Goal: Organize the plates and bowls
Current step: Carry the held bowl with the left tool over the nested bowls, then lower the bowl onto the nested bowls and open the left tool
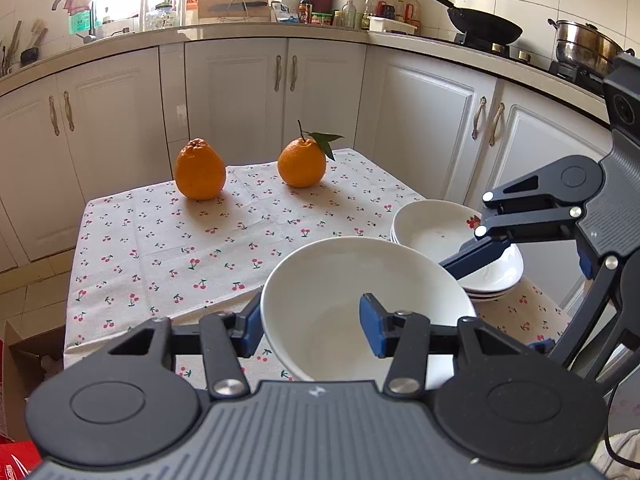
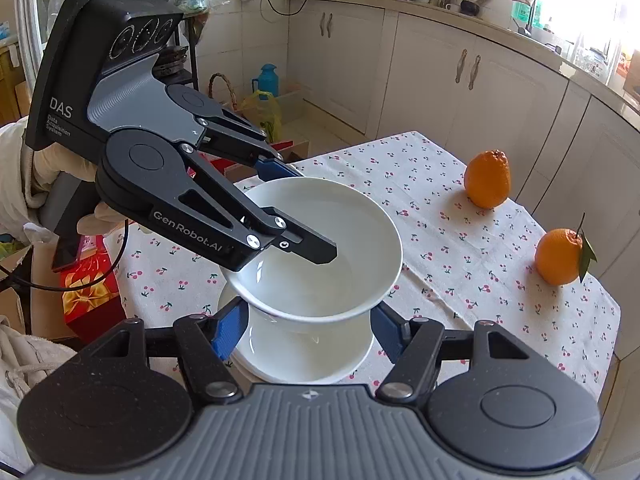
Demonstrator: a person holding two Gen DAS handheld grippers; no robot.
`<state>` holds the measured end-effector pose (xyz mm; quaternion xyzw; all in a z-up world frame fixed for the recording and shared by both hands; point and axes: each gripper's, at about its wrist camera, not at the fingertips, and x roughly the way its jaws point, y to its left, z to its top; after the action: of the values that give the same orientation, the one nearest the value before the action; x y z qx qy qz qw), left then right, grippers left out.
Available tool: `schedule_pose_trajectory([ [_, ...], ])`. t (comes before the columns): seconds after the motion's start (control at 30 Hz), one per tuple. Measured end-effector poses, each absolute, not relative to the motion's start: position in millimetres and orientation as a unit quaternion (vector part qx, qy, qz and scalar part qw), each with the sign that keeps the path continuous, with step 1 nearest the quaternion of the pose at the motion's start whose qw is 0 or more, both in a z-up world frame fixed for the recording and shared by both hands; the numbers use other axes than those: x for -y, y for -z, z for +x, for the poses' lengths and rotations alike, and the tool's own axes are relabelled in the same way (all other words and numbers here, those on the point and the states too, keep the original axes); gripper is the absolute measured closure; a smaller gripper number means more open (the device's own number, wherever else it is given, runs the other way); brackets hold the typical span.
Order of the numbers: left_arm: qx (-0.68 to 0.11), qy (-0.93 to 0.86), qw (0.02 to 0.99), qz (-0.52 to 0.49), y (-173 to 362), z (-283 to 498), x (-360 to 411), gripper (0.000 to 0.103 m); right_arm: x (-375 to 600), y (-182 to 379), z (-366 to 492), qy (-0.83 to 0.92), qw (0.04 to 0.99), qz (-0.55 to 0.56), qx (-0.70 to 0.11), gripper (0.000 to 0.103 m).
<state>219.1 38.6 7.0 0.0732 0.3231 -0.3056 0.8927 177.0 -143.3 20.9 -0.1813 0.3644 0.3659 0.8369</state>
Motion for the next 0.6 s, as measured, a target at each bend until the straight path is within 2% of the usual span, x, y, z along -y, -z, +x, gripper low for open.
schedule_pose_trajectory([
  [0.6, -0.347, 0.310, 0.882, 0.071, 12, 216, -29, 0.054, 153, -2, 176, -0.367, 0.828, -0.162, -0.391, 0.031],
])
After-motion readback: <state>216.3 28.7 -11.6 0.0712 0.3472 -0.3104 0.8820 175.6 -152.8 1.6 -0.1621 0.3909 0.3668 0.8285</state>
